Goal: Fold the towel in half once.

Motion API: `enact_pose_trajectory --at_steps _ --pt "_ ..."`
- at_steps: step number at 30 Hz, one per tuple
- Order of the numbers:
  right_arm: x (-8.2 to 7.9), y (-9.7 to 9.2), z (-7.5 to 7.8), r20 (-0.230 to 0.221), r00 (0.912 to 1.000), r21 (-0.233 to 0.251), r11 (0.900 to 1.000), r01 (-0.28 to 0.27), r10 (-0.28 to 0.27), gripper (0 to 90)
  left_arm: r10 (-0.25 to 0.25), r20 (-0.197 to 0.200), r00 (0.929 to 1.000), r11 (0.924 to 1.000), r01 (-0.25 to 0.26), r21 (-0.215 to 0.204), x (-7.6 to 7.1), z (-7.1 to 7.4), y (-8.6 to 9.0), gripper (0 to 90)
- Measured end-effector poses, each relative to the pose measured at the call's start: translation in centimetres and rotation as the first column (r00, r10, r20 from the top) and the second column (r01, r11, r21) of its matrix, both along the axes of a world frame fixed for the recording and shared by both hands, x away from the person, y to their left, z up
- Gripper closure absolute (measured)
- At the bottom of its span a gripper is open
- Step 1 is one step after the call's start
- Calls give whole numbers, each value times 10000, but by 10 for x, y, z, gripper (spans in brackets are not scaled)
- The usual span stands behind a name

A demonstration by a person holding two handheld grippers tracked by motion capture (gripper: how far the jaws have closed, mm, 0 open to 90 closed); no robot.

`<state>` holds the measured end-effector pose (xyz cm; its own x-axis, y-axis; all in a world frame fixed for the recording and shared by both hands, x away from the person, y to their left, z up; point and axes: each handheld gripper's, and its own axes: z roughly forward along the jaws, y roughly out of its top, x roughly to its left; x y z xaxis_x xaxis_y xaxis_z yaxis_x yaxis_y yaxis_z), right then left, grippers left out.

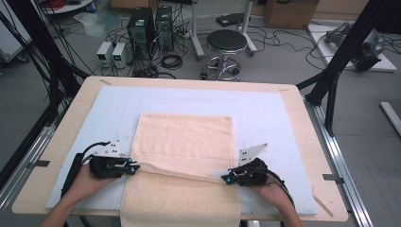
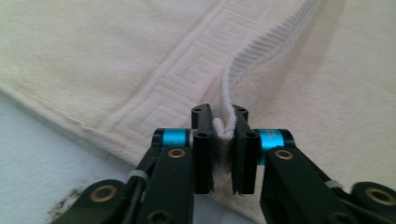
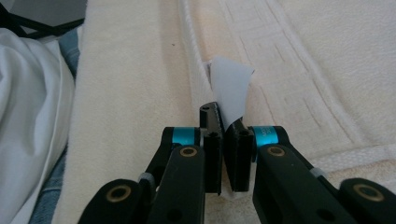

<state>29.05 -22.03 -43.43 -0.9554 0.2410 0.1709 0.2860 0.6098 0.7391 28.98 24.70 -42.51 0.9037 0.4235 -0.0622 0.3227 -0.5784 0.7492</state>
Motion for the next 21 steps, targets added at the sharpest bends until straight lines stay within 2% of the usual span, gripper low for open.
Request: enact_pose_trajectory --at_steps 3,6,11,13,14,15,16,17,19,21 --pt "-5 -1 3 -178 9998 184 9998 -122 125 881 -146 153 9998 9998 148 -120 -10 3 2 823" --pt "-11 -2 4 -139 9997 172 9997 -180 182 882 -159 219 9996 9997 164 -196 -21 4 5 823" --pt "-23 -7 5 -141 9995 265 9992 -294 298 885 -530 191 9984 9986 531 -28 -42 1 2 823" --pt "-29 -8 5 -155 9993 273 9990 -344 348 885 -686 164 9975 9976 684 99 -45 0 2 822" --pt "-31 -9 5 -168 9991 270 9989 -378 382 885 -653 145 9978 9979 653 11 -46 0 2 811" --pt "-32 -9 5 -106 9992 284 9989 -375 378 882 -645 97 9979 9979 646 -42 -46 0 3 770" --pt "-33 -10 5 -149 9993 267 9990 -345 349 852 -496 28 9988 9987 496 -84 -46 1 4 678" --pt "-33 -10 6 -134 9992 368 9987 -360 365 710 -506 23 9987 9986 507 -139 -46 3 6 604" --pt "-30 -15 11 -455 9985 763 9968 -252 287 640 -477 159 9987 9981 483 -384 -46 8 10 529" --pt "-27 -18 17 -60 10000 882 9961 -5 10 579 -312 297 9991 9984 325 -455 -43 14 13 473"
